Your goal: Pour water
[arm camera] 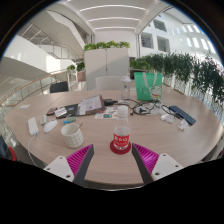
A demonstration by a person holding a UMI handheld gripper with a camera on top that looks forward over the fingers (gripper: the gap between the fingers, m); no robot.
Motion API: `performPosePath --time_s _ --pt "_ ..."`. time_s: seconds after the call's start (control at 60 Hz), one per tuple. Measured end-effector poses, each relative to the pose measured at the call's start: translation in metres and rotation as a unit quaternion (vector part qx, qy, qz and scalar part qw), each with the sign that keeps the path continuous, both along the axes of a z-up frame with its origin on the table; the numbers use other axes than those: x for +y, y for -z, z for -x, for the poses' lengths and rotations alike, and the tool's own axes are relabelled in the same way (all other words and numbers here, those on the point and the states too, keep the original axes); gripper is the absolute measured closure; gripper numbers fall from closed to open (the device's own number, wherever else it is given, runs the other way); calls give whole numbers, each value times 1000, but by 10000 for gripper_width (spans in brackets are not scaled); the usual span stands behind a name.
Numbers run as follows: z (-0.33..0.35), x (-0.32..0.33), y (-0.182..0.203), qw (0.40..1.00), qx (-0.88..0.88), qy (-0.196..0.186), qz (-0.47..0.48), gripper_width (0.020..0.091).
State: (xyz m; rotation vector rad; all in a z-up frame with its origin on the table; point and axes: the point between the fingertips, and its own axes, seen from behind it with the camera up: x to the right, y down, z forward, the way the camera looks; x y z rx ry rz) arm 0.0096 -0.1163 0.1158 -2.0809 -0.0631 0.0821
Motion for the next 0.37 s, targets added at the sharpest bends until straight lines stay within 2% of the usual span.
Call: performPosePath --time_s 0.233,0.367 --pt "25 -96 -75 999 -21 42 -12 261" --pt "33 -129 -96 998 -18 53 -11 260"
